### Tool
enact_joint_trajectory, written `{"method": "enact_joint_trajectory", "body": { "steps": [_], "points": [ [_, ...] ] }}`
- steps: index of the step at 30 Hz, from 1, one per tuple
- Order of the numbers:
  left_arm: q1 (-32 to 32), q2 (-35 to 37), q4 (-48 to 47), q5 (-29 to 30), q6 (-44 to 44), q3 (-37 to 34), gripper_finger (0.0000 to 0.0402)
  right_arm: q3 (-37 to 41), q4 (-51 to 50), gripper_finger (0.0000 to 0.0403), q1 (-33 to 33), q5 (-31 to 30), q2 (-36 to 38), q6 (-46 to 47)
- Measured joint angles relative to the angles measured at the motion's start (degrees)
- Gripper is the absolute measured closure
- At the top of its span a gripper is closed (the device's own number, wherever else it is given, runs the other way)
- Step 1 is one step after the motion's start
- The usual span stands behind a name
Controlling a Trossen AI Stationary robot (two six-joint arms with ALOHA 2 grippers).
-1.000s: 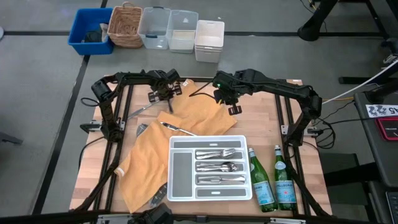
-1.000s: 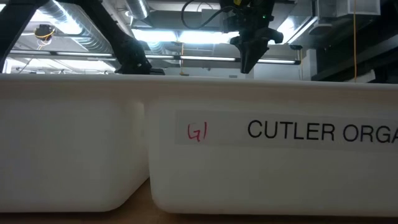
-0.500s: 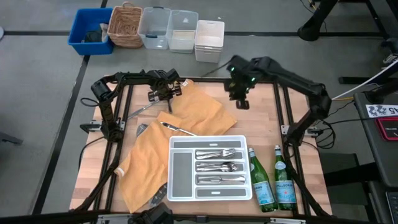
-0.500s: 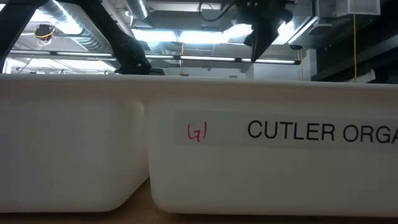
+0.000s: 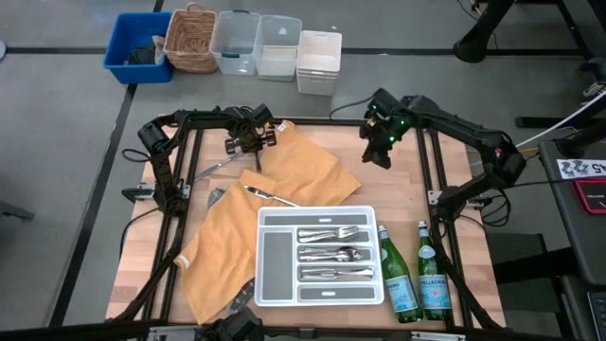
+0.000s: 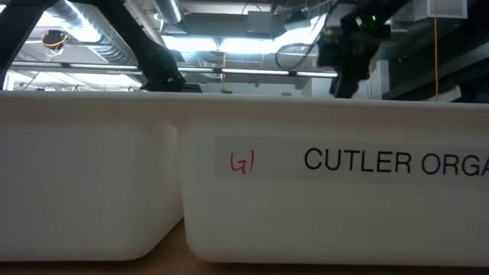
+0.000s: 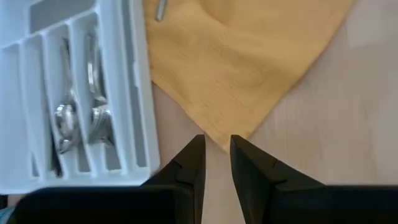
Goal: Sort silverware
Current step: Put the silver table knife into the white silverware tray
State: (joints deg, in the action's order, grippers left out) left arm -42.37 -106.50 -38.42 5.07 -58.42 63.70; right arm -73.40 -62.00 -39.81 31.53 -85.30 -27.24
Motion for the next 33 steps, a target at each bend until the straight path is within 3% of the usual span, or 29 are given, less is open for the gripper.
{"method": "enact_joint_trajectory", "body": {
  "steps": [12,22,29,33],
  "points": [
    [-0.6,1.1,0.5,-2.0,1.6,-0.1,0.0378,15.9,17.1,0.0325,-0.4,-0.4,0.1,7.8],
    [-0.9,4.0,0.5,-2.1,3.4,-0.2,0.0377,19.8,25.2,0.0325,-0.4,-0.4,0.1,9.5],
    [-1.0,4.0,1.8,-1.7,3.7,-0.2,0.0376,20.0,25.5,0.0325,-0.4,-0.5,0.1,9.5],
    [-1.0,4.0,3.8,0.8,9.2,-0.1,0.0375,20.0,25.5,0.0325,-0.4,-0.5,0.1,9.5]
  ]
}}
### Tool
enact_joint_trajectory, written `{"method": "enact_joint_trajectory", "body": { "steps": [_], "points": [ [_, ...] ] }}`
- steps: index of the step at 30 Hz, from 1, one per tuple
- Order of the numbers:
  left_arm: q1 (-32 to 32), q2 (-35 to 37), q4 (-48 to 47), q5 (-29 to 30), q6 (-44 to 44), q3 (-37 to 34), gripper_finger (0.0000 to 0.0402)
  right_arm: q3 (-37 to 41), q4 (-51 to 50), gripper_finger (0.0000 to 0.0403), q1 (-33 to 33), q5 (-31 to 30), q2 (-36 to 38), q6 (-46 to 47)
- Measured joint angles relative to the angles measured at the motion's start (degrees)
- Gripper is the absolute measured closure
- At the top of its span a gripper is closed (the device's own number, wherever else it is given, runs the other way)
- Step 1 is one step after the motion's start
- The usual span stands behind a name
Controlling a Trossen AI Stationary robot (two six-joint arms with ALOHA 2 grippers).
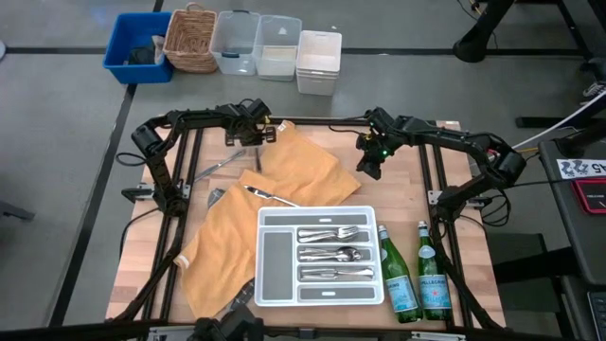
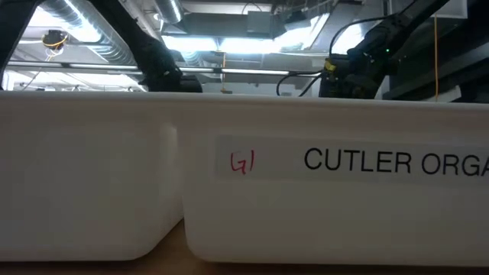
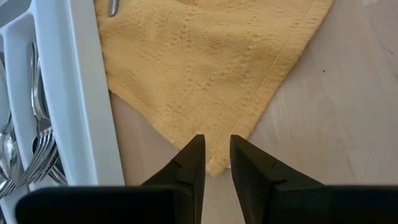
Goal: Sort silverware
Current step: Put the silver table knife into the white silverware tray
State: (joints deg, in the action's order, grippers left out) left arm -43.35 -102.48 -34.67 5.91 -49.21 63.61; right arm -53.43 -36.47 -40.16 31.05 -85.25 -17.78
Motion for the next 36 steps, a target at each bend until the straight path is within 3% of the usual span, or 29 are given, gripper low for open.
{"method": "enact_joint_trajectory", "body": {
  "steps": [8,15,30,36],
  "points": [
    [-0.8,-0.7,-0.9,0.8,1.6,0.0,0.0375,0.0,0.0,0.0325,0.0,0.0,0.0,0.0],
    [-0.5,-2.3,-1.3,-4.3,1.7,0.1,0.0375,0.0,0.0,0.0325,0.0,0.0,0.0,0.0],
    [-1.3,-2.3,-1.8,-4.3,4.3,0.1,0.0375,0.0,0.0,0.0325,0.0,0.0,0.0,0.0],
    [-1.3,-2.3,-1.9,-4.4,6.4,0.1,0.0343,0.0,0.0,0.0325,0.0,0.0,0.0,-0.2]
  ]
}}
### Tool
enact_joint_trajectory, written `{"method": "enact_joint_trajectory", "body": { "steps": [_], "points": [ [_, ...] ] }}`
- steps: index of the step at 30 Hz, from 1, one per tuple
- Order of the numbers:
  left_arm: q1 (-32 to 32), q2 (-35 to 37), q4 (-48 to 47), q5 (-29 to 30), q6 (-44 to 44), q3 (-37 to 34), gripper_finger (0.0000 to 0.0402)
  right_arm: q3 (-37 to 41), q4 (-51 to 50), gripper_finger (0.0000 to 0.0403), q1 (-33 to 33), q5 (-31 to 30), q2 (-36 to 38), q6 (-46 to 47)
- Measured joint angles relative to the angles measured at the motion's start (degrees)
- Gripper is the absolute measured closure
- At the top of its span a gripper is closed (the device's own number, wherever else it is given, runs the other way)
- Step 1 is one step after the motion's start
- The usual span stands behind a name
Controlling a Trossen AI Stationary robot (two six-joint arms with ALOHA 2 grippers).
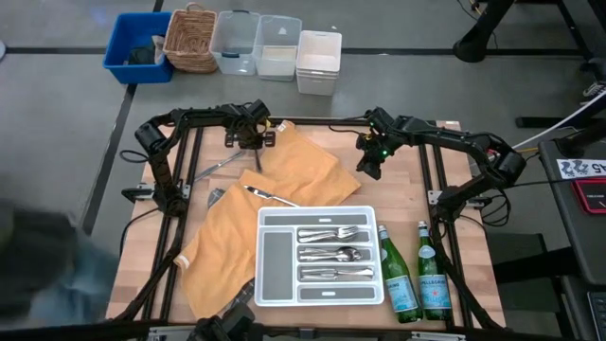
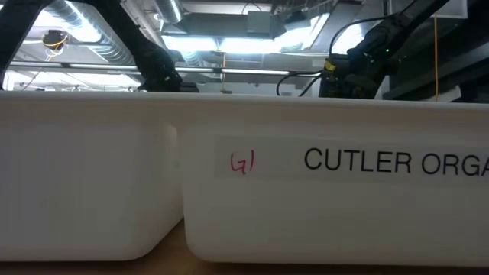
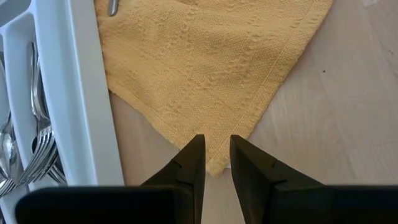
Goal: Sort silverware
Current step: Put the silver table knife into the white silverware tray
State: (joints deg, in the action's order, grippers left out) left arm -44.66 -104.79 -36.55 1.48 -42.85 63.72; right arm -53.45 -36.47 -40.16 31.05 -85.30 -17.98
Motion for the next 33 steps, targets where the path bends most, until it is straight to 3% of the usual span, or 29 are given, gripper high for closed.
{"method": "enact_joint_trajectory", "body": {
  "steps": [5,9,33],
  "points": [
    [0.0,0.1,0.0,-0.9,0.0,0.0,0.0295,0.0,0.2,0.0325,0.0,0.0,0.0,-0.3],
    [-0.3,0.3,-0.6,-1.4,-0.7,0.0,0.0281,0.0,0.2,0.0325,0.0,0.0,0.0,-0.3],
    [-0.3,2.3,-4.4,-0.7,-8.7,-0.5,0.0306,0.0,0.1,0.0325,0.0,0.0,0.0,-0.3]
  ]
}}
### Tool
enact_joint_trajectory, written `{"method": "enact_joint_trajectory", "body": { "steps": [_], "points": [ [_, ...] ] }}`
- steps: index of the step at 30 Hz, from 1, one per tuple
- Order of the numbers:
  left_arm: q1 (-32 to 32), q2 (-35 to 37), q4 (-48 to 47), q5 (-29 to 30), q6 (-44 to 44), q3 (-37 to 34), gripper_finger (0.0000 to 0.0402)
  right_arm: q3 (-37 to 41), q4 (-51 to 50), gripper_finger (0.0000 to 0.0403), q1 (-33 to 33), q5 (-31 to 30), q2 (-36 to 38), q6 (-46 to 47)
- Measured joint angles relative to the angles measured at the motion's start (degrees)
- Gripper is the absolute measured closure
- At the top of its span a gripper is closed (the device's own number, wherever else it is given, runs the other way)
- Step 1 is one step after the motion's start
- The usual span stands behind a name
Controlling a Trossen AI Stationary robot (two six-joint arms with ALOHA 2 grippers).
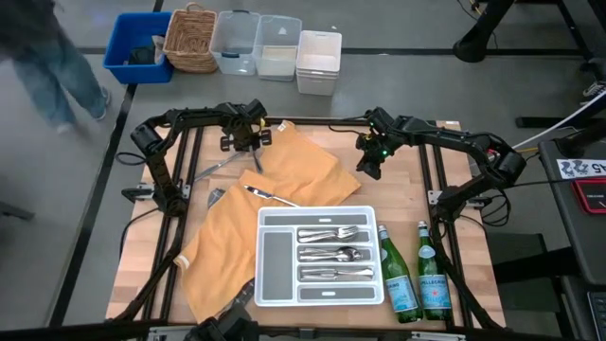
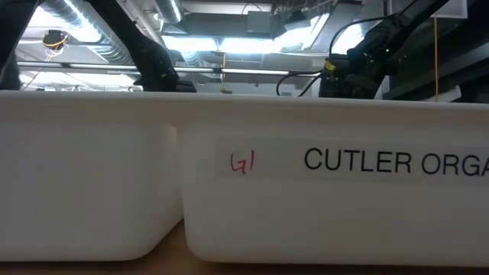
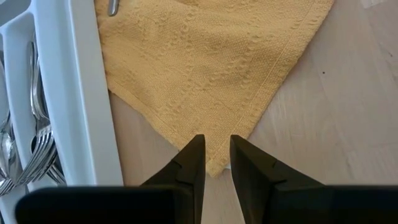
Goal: Sort silverware
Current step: Put the silver table knife into the white silverware tray
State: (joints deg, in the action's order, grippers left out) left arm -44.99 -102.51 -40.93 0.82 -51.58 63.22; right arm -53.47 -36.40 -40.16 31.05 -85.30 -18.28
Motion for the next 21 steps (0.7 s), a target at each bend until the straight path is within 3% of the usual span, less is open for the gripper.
{"method": "enact_joint_trajectory", "body": {
  "steps": [21],
  "points": [
    [0.0,-2.1,4.8,0.4,-9.2,0.0,0.0306,0.0,0.3,0.0325,0.0,0.0,0.0,-1.5]
  ]
}}
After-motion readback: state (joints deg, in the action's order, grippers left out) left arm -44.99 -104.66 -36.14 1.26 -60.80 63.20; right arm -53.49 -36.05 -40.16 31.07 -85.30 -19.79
